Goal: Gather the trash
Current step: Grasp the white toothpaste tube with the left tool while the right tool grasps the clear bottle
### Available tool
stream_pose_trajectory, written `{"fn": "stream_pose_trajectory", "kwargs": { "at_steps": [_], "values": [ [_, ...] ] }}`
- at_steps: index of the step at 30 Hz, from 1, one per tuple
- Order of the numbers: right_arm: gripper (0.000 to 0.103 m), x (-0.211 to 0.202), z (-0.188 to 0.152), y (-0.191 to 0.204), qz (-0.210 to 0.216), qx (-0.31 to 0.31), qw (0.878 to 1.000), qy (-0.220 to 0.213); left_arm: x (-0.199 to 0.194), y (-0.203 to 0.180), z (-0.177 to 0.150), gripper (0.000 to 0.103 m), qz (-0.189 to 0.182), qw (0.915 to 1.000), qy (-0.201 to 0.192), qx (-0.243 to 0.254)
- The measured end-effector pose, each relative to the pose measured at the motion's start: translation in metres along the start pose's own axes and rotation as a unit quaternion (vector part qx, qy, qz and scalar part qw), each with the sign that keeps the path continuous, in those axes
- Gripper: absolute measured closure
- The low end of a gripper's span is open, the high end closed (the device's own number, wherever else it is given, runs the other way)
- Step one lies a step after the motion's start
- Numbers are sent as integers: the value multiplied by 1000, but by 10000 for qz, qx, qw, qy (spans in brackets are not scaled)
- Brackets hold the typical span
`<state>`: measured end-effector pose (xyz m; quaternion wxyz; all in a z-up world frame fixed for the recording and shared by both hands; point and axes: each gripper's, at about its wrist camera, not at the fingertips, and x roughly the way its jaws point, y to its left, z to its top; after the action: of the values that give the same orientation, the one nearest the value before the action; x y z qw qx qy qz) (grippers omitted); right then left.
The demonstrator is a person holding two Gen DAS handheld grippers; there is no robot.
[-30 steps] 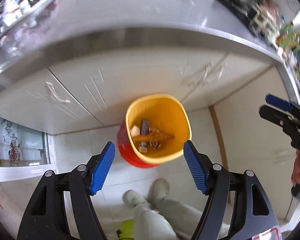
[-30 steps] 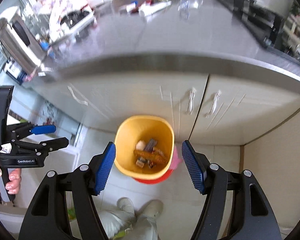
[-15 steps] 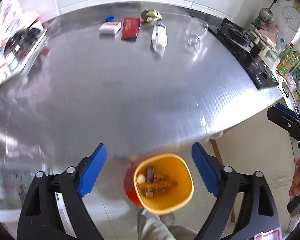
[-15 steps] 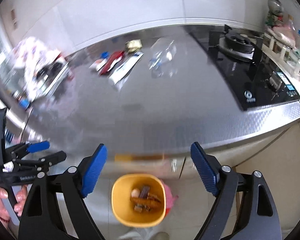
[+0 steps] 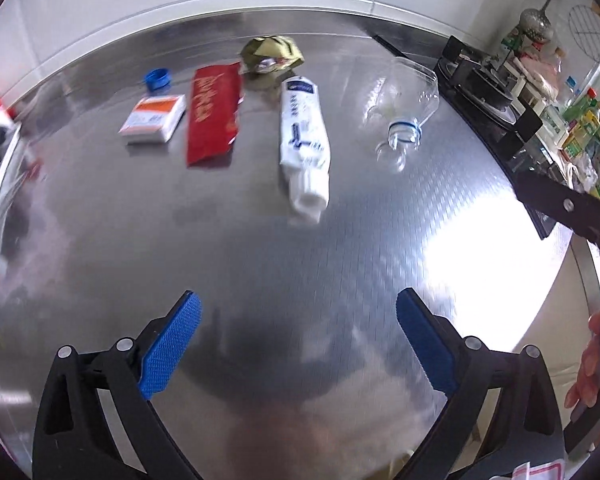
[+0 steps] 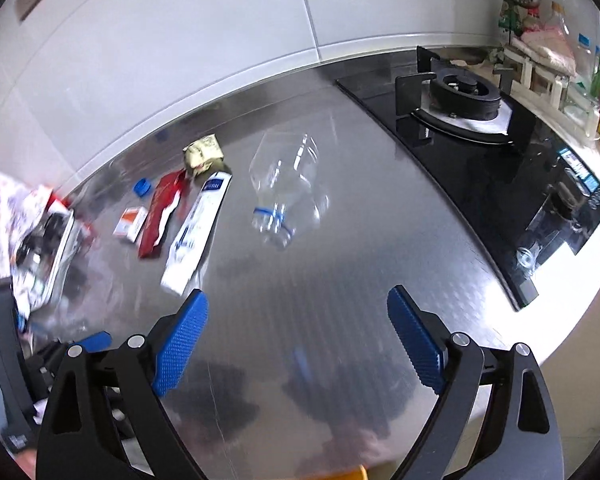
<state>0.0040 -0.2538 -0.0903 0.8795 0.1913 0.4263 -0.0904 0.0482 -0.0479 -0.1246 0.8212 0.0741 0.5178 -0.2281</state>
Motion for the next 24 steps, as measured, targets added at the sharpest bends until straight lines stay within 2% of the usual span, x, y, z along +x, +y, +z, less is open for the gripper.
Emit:
{"fn": "stream_pose_trajectory", "kwargs": {
  "at_steps": [7, 10, 24],
  "values": [
    [12, 40, 36, 4, -180, 1, 9998, 122, 28, -10, 32, 13, -47, 9999, 89, 138],
    [12, 56, 50, 4, -219, 12, 9996, 196, 39, -15, 40, 21, 24, 9997, 120, 212],
    [12, 121, 88, 13, -147, 33, 9975, 688, 60, -15, 75, 21, 493, 9985, -144, 190]
  ]
}}
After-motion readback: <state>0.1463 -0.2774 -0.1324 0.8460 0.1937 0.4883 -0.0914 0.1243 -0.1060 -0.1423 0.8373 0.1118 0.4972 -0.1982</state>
